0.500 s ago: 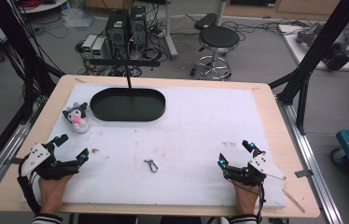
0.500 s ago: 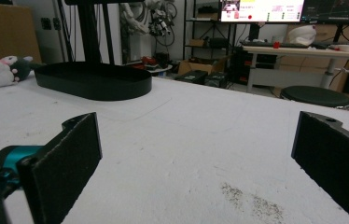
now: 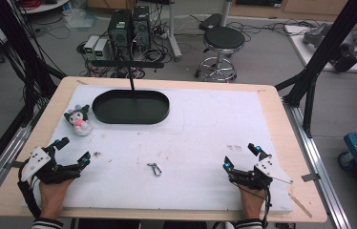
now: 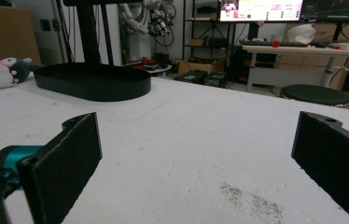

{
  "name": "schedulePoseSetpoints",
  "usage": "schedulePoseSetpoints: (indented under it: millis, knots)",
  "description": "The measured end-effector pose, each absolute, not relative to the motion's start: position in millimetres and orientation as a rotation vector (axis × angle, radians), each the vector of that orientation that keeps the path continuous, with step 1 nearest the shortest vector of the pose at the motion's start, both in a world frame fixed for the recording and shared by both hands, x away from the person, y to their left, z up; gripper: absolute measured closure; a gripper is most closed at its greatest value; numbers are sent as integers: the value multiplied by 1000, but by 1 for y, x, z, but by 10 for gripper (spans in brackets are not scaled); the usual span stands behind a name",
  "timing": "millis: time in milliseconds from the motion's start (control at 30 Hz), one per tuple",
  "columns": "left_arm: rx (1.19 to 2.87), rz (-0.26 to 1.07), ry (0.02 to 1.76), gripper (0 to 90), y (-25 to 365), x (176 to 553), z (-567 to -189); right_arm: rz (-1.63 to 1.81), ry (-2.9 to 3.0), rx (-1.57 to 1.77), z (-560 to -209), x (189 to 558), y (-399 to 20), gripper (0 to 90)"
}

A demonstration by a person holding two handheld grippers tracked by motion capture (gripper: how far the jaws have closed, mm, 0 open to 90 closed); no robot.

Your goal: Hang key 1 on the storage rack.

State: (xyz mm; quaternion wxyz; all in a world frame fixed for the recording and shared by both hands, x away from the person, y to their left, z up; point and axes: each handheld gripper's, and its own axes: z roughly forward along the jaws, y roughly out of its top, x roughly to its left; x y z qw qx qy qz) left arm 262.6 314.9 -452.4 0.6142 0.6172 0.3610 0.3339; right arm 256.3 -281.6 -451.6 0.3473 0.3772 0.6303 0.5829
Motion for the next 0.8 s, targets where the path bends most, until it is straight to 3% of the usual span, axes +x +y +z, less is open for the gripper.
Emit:
schedulePoseSetpoints:
  millis: [467, 800]
  knots:
    - [1383, 753, 871, 21, 322, 264, -441, 1513, 1638, 987, -452, 256, -281, 8]
    - [1476, 746, 909, 21, 322, 272, -410, 1513, 1636, 982, -452, 256, -281, 8]
